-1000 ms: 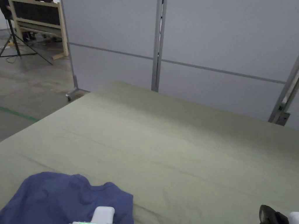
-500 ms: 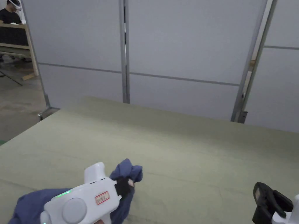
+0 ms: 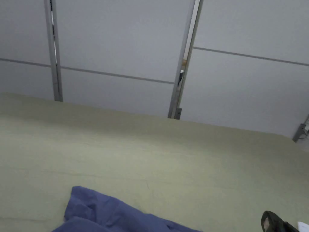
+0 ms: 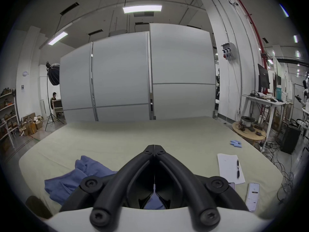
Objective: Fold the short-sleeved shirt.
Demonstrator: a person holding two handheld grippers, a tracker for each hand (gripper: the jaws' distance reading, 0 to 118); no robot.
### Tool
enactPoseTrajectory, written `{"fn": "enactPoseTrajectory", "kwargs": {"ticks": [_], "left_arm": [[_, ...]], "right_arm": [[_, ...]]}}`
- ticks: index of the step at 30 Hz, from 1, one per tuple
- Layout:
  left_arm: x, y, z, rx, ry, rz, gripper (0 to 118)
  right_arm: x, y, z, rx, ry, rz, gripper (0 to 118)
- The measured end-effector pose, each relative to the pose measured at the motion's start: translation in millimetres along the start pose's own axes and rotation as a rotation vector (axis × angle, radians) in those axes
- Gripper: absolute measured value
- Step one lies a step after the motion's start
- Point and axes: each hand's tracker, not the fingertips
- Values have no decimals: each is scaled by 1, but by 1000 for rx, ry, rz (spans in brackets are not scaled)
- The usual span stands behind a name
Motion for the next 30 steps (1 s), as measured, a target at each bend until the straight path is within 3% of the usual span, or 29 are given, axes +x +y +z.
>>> {"fn": "enactPoseTrajectory", "kwargs": {"ticks": [1,2,3,4,5,8,13,18,19,20,21,22,23,27,30], "left_arm": [[-7,-11,-7,-13,18,34,14],[-16,-16,-2,-6,28,56,32],[-21,-16,6,41,-13,84,61],[-26,-10,21,67,-83,130,99],[-25,0,35,75,-110,160,118],[-32,24,122,335,-80,65,118],[-39,24,295,786,227,-134,118],[-62,-47,415,1074,544,-104,118],[-70,-65,432,1099,587,-74,116],[-76,-80,444,1112,627,-54,103],[-82,-94,453,1108,669,-22,77],[-88,-103,458,1085,712,11,30],[-94,-108,460,1041,730,43,0],[-115,-122,440,933,685,125,0],[-136,-113,411,747,651,197,0]], "right_arm": [[4,-4,0,-11,-3,-1,2],[5,-7,-1,-21,-5,-3,2],[6,-10,-4,-31,-4,-7,2],[6,-12,-6,-41,0,-11,2],[4,-12,-9,-45,6,-13,2],[-7,-7,-11,-31,40,-8,2],[-28,3,-7,50,105,-5,2],[-43,2,-2,81,143,-19,2],[-45,0,0,79,152,-24,2],[-47,-2,0,77,159,-27,2],[-50,-4,0,72,164,-29,2],[-52,-7,0,65,171,-33,2],[-54,-8,0,59,178,-37,2],[-62,-11,-1,37,197,-45,2],[-63,-12,1,30,204,-27,2]]}}
